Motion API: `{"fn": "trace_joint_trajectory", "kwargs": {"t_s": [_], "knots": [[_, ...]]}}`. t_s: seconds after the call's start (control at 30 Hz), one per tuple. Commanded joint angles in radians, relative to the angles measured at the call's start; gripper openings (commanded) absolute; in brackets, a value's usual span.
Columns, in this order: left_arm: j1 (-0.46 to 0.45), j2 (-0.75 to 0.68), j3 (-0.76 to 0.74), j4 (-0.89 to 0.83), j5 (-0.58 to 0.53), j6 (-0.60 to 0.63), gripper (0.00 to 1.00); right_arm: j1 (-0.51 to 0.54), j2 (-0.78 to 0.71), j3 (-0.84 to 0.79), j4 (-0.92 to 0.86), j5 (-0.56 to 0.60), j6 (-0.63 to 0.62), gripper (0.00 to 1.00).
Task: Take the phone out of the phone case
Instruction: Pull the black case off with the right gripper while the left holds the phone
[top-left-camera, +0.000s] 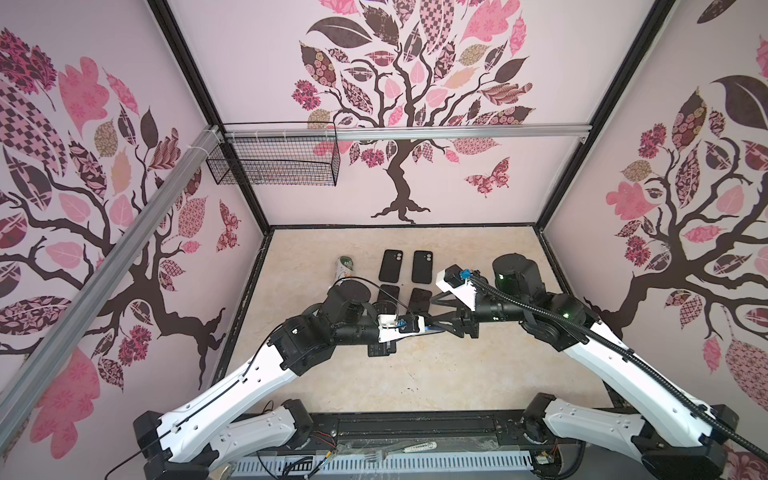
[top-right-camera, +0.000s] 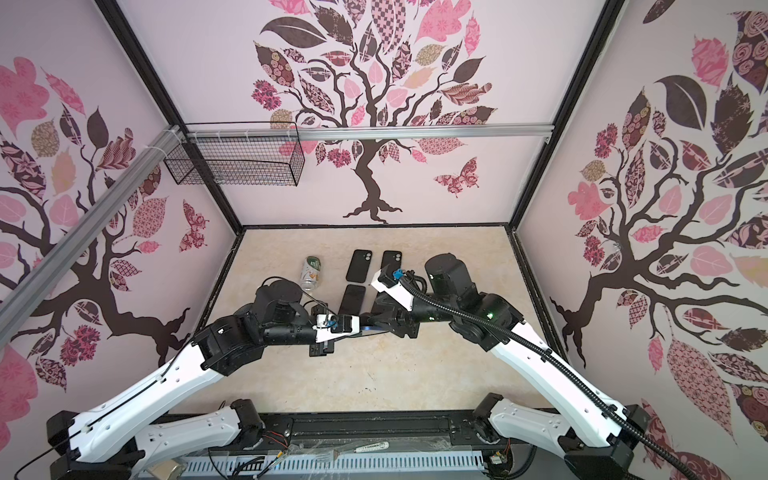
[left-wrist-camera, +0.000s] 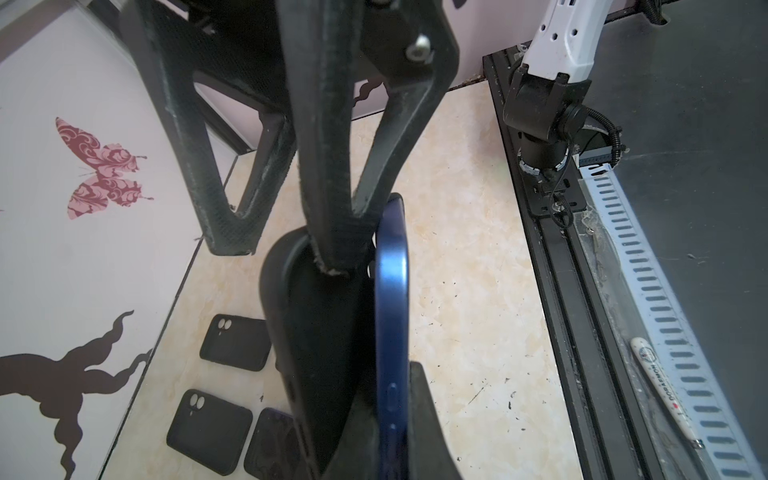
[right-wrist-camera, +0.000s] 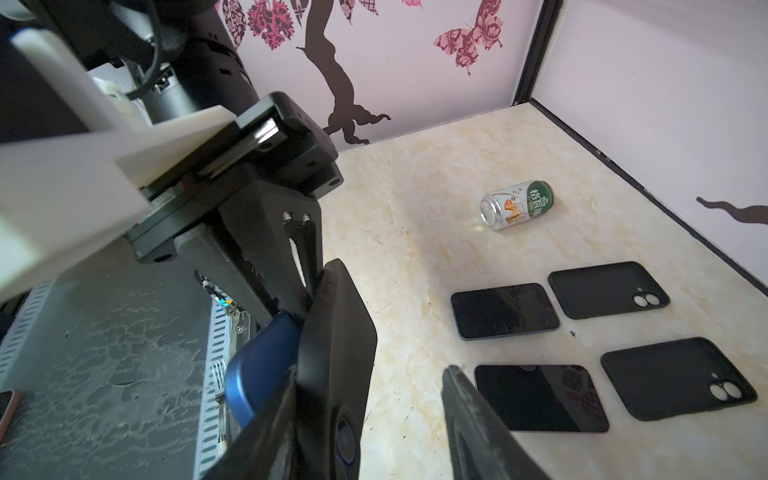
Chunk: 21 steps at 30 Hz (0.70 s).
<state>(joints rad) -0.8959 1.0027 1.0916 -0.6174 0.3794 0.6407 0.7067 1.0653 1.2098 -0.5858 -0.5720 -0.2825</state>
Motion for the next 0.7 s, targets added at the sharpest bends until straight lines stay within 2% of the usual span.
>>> {"fn": "trace_joint_trajectory", "kwargs": {"t_s": [0.0, 0.1, 0.27, 0.4, 0.57, 0.67], "knots": [[-0.012, -0.063, 0.046, 0.155, 0.112, 0.000, 0.00, -0.031, 0.038, 0.002, -0.147, 0.043, -0.045, 0.48], [-0.012, -0.058, 0.043, 0.163, 0.102, -0.002, 0.00, -0.030, 0.044, 0.005, -0.142, 0.001, -0.037, 0.37], [-0.006, -0.059, 0.039, 0.182, 0.096, -0.006, 0.00, -0.035, 0.013, -0.037, -0.080, 0.066, -0.015, 0.25], [0.004, -0.058, 0.047, 0.177, 0.094, -0.001, 0.00, -0.045, -0.011, -0.054, -0.031, 0.042, 0.022, 0.10], [0.009, -0.060, 0.058, 0.174, 0.113, -0.010, 0.00, -0.059, -0.011, -0.061, -0.012, 0.069, 0.086, 0.00], [0.009, -0.068, 0.064, 0.171, 0.136, -0.021, 0.00, -0.075, -0.008, -0.076, 0.004, 0.111, 0.151, 0.00]]}}
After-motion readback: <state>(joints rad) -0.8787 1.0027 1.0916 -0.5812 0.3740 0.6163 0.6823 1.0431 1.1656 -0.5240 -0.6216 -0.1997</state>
